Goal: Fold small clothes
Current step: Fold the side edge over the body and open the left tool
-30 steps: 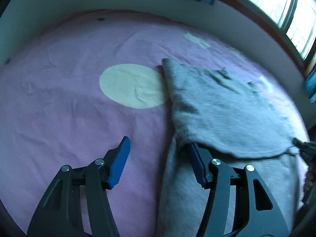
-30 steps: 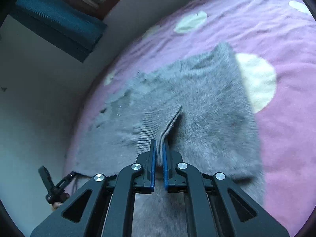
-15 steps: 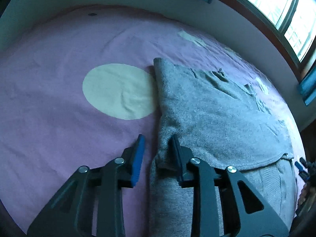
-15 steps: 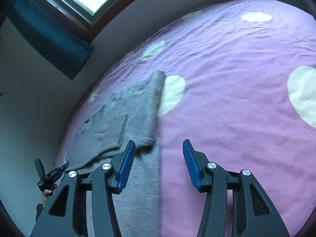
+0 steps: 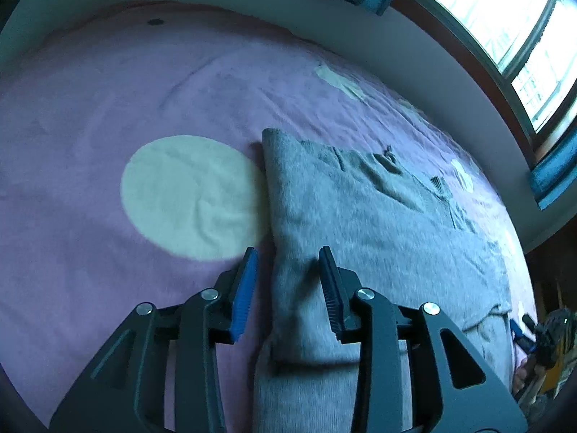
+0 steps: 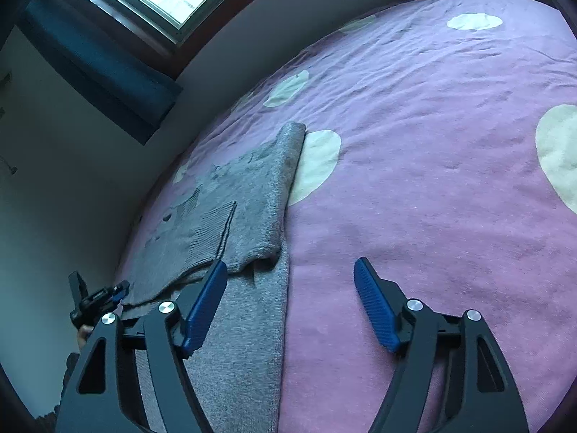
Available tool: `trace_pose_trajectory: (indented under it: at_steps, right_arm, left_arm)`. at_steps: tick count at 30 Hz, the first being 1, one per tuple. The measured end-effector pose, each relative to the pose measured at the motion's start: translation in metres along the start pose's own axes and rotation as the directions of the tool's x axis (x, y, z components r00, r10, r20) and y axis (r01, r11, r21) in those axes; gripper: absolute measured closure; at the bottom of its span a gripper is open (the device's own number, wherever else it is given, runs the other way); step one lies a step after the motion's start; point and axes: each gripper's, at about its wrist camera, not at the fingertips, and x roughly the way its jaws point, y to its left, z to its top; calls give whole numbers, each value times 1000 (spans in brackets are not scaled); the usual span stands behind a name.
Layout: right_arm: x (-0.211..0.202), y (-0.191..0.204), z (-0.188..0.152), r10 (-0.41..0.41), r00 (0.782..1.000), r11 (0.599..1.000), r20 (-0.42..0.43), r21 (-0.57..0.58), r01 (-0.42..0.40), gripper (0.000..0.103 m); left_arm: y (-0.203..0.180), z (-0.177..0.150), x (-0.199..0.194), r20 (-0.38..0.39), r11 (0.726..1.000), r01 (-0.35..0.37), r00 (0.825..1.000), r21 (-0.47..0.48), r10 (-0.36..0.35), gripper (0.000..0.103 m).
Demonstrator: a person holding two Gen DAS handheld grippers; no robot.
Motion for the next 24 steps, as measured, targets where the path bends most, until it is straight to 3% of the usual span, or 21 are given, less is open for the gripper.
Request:
trace_pose_trajectory:
  at_steps: [4,7,11,16,24]
  right_arm:
    - [-1,-1,-1,4,1000,1000,1,-1,-4,30]
    - [-1,-2,-2,7,1000,1000,3,-2,-7,29]
    - [0,-2,-2,10,1000,1000,2,-4,-10,28]
    - [-1,-1,-2,12,1000,1000,3,-8,-12,27]
    - [-1,-1,-3,13,1000,1000,4,-7,-13,26]
  left_arm:
    - [-2,6,14,-7,998,-40,999,42,41,82]
    - [-2,11,14,-9,998,-35,999,43,35,83]
    - [2,27,17,10,1000,-28,1000,9,28,73]
    - [4,48,35,6,999,-44,999,-13,44,73]
    - [-2,57,53,14,989,-133,991,62,132,85]
